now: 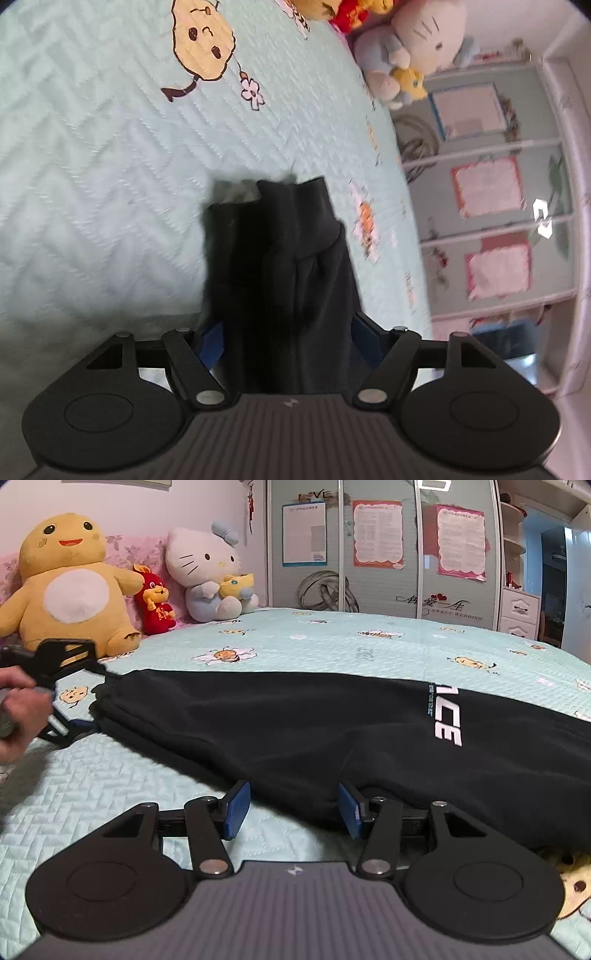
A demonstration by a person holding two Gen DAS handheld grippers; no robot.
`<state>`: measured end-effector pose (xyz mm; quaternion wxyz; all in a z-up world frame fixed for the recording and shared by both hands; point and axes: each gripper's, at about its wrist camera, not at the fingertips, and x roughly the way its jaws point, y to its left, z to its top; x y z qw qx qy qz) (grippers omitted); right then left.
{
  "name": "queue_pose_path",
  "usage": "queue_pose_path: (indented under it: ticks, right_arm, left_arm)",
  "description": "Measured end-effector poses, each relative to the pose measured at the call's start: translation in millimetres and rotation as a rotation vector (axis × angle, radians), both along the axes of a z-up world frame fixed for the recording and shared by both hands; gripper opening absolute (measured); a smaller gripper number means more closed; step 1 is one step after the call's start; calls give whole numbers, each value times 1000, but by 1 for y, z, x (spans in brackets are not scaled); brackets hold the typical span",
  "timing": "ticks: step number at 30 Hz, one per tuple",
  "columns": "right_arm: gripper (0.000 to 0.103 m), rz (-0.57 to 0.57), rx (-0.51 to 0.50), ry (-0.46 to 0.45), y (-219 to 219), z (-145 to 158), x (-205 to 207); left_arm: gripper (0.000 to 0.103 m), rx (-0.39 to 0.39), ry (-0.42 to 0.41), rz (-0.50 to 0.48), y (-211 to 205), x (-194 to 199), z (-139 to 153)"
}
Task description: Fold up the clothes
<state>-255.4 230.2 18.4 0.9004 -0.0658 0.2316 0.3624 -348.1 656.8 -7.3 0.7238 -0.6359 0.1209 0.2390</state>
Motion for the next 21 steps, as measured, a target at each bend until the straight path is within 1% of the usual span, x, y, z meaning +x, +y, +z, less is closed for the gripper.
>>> queue_pose_path:
  ticks: [3,4,5,6,7,9,10,12,13,14,17,19,21]
  right_arm:
    - [58,-3,1,19,0,-4,4]
    - [58,-4,3,22,-1,-4,4]
    - [58,-6,5,24,-2,-5,4]
    - [58,-7,8,26,-3,-6,5]
    - [58,-8,12,28,-4,-6,5]
    - [58,-10,23,32,-6,-6,6]
    - [58,-11,28,34,-7,-6,6]
    - [58,-13,38,38,-9,-6,6]
    - [58,-14,43,40,-10,-5,7]
    - [58,-14,46,40,-11,-5,6]
    - [58,-17,60,45,-14,-3,6]
    - [58,-23,83,56,-20,0,7]
    - [58,-30,108,69,-27,3,7]
  left_arm:
    - [79,20,-6,5,1,6,2]
    - [76,32,-2,1,1,8,4]
    - [63,47,6,-10,0,11,6]
    - [46,52,9,-28,0,13,5]
    - [10,41,5,-40,0,14,4]
    - [12,26,-6,-37,-2,14,3]
    - [12,42,7,-31,-4,14,7]
    - [12,101,38,-34,-10,16,21]
    - [12,148,54,-41,-15,19,31]
    - [12,210,70,-53,-22,23,45]
    - [12,425,113,-106,-54,42,90]
    - [12,580,125,-171,-84,60,120]
    - [12,765,143,-262,-125,84,147]
